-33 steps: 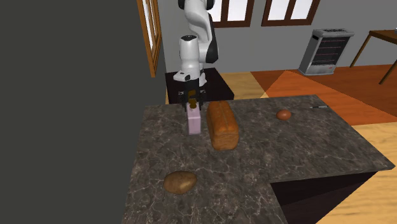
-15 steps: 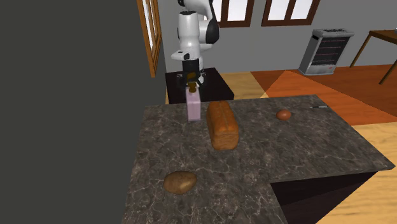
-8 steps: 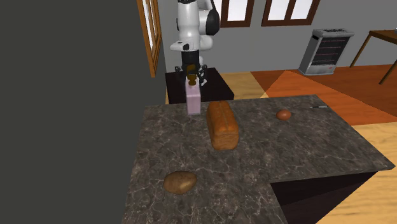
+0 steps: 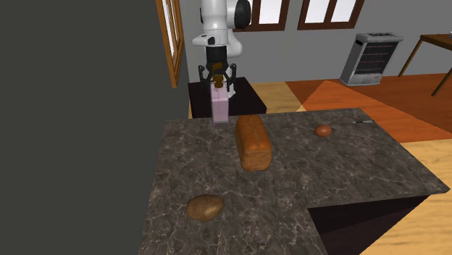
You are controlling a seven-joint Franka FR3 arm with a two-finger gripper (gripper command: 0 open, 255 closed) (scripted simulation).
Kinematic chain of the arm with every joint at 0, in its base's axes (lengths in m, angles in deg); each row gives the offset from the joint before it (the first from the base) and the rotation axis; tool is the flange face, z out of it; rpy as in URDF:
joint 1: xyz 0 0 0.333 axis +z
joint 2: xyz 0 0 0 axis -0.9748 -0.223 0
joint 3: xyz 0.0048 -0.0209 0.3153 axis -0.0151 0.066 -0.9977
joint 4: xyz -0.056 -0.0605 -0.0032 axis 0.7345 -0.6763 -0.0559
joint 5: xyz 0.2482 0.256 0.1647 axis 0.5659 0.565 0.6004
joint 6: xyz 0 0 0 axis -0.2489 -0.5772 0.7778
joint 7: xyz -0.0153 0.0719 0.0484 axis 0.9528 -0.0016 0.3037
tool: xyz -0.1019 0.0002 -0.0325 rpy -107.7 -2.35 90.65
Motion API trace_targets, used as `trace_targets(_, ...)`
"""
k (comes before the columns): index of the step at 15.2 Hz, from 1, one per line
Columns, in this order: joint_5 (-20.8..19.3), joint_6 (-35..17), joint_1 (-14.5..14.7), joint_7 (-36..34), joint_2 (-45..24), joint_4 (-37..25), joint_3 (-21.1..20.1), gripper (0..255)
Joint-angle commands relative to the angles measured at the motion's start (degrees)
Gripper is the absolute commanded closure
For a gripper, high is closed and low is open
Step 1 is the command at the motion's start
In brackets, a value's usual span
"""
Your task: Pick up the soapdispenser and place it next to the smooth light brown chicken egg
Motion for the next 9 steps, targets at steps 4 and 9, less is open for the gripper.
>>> trace_targets(4,-0.12,4.00,-0.03,-0.21,0.10,-3.91,0.03,255)
trace_targets(9,-0.16,7.90,-0.06,-0.38,-0.12,-8.03,0.06,255)
